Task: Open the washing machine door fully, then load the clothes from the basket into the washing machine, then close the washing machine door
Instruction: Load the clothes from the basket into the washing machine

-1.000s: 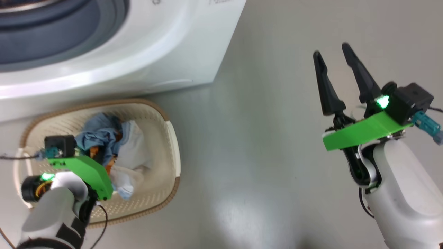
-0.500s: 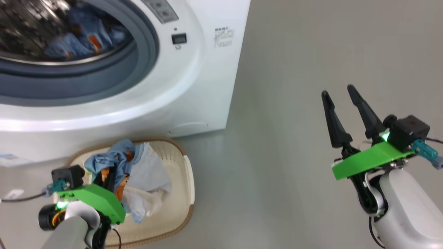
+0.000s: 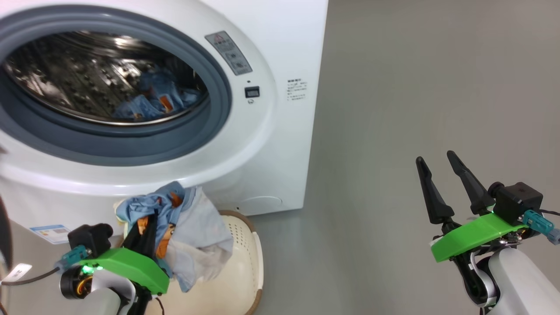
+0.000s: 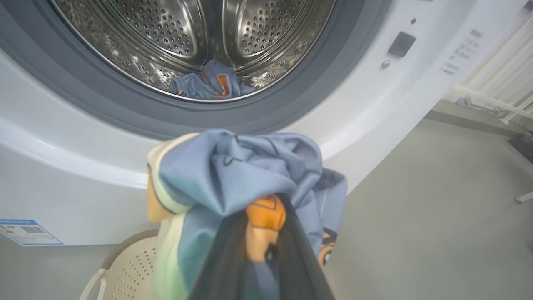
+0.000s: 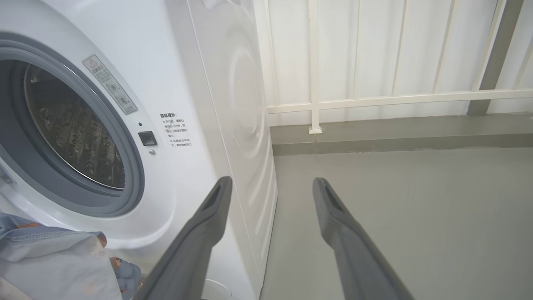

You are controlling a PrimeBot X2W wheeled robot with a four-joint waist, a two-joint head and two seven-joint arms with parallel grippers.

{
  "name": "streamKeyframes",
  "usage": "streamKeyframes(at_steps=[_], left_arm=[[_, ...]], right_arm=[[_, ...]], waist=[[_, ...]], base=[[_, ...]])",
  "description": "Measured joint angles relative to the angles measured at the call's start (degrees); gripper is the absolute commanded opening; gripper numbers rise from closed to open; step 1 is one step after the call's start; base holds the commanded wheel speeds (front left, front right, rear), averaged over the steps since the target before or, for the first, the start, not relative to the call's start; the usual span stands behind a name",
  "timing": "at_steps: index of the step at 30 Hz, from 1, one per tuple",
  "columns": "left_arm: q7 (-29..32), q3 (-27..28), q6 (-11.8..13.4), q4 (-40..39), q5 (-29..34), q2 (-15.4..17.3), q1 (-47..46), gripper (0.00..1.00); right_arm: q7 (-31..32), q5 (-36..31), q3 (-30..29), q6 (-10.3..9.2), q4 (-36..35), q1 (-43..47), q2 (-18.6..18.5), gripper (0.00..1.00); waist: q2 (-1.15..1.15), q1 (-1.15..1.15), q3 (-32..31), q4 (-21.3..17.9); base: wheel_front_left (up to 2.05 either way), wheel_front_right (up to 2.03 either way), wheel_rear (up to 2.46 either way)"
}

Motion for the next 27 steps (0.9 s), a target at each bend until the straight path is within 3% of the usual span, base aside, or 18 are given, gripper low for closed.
streamKeyframes(at_steps=[13,27], left_arm=[[-0.08,6.36,5.32,-20.13,5.92,-0.31,8.87,0.00],[-0.08,6.99,7.28,-26.08,7.32,0.44,10.72,0.00]], right_arm=[[0.01,2.07,0.51,0.00,0.47,2.18,-1.74,1.00],[0.01,2.48,0.00,0.00,-0.38,2.26,-2.35,1.00]], waist=[[0.00,0.00,-5.66,2.34],[0.00,0.01,-4.64,2.78]], base=[[0.00,0.00,0.00],[0.00,0.00,0.00]])
